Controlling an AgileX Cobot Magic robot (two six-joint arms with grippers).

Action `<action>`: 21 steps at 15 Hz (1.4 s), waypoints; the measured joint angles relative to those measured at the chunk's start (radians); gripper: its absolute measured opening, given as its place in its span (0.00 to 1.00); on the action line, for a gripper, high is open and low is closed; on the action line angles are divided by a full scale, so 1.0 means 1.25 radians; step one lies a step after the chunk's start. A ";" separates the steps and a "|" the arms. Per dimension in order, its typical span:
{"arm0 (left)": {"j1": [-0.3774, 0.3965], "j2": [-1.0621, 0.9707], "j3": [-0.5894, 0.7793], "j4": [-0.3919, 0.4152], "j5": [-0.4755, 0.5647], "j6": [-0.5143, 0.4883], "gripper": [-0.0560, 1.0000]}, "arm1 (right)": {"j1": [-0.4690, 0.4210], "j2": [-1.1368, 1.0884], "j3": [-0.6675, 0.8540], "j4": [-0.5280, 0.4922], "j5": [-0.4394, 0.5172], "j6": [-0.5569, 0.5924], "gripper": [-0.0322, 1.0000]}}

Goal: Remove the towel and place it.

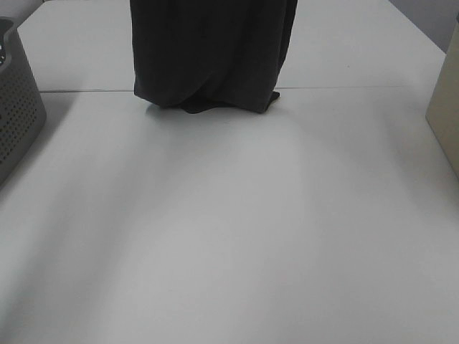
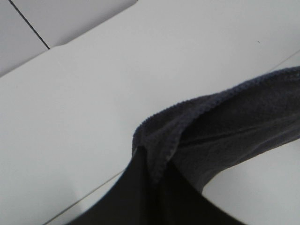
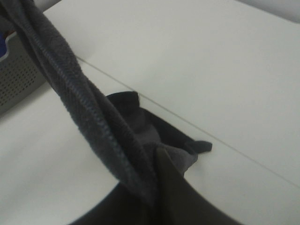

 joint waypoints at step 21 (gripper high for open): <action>-0.011 -0.564 1.008 -0.182 -0.007 -0.074 0.05 | 0.010 -0.340 0.581 0.088 0.054 0.079 0.04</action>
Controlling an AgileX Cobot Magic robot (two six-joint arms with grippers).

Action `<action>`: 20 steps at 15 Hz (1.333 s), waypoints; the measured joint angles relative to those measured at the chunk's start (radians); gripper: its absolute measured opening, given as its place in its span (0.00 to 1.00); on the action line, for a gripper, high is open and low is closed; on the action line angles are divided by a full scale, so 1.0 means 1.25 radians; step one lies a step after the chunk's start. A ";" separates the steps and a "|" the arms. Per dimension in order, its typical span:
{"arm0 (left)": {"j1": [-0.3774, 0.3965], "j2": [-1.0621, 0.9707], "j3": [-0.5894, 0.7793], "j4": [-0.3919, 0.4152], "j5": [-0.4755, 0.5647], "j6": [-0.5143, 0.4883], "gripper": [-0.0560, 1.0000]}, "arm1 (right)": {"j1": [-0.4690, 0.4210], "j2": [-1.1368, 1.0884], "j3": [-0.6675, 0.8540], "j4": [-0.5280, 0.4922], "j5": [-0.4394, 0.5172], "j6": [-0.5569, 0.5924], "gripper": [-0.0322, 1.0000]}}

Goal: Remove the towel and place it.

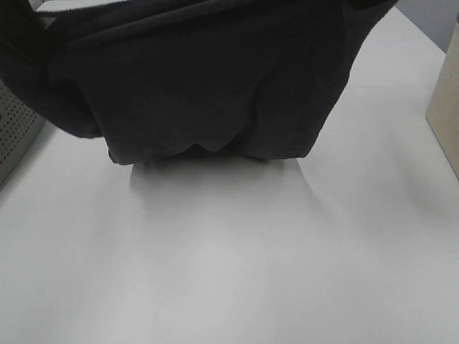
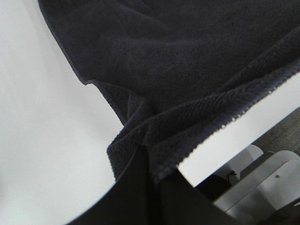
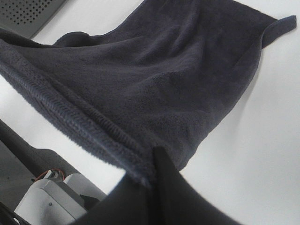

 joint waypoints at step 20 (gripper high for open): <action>-0.052 -0.080 0.294 -0.098 -0.006 -0.047 0.05 | 0.000 -0.086 0.341 0.066 -0.003 0.004 0.04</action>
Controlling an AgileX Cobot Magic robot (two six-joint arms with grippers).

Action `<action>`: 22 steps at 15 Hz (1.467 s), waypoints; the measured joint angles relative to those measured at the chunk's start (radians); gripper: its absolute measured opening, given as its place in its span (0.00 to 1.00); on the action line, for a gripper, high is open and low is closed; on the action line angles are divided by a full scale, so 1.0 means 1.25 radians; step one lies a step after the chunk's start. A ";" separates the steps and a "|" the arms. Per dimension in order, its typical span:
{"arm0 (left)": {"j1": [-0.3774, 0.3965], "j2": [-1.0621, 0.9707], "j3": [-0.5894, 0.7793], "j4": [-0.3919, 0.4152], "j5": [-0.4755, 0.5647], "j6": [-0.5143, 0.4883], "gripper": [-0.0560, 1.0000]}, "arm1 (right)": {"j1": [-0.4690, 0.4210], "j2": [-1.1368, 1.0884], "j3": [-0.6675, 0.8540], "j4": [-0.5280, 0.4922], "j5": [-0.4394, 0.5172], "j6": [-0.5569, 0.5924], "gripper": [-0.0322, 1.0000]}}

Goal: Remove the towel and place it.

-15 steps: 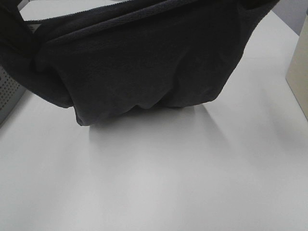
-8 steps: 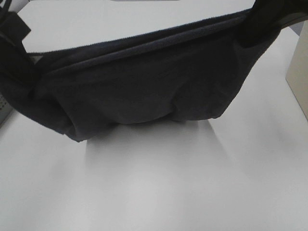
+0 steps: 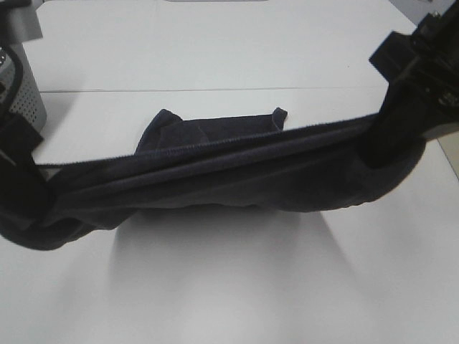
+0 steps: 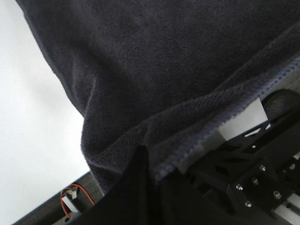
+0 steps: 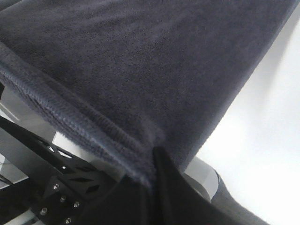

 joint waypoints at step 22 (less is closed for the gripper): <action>-0.117 0.042 -0.306 0.302 -0.014 -0.101 0.05 | -0.002 -0.015 -0.210 -0.114 -0.004 0.038 0.04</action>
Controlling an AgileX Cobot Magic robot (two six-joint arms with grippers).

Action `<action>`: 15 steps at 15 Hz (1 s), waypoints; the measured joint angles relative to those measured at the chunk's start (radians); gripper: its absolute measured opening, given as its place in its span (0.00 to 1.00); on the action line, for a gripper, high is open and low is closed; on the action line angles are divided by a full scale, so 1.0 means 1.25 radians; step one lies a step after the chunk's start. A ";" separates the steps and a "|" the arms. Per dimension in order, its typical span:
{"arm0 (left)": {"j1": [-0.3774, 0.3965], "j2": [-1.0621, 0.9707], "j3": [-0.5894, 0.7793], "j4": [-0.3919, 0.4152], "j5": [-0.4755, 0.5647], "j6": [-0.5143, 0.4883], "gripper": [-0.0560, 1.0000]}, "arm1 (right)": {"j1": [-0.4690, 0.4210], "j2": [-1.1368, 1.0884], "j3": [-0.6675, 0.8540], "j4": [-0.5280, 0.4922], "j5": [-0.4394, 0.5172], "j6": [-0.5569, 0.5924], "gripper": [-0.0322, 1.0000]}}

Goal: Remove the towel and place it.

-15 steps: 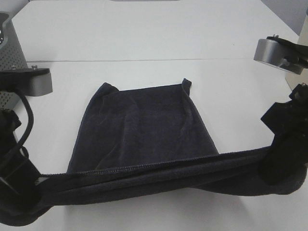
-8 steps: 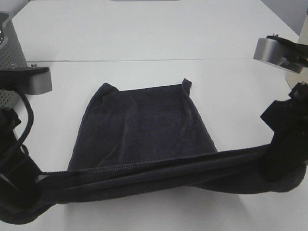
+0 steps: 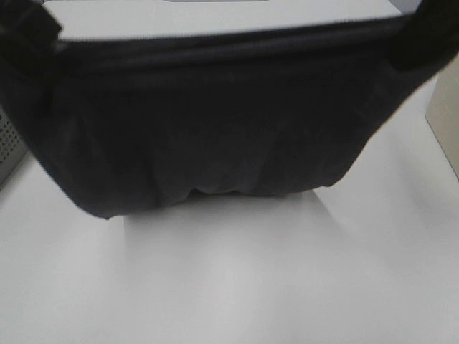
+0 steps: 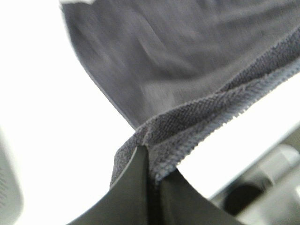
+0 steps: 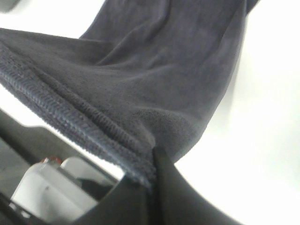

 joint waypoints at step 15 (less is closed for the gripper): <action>0.212 0.521 -0.811 0.097 -0.523 0.108 0.05 | -0.013 0.601 -0.894 -0.119 -0.607 -0.024 0.04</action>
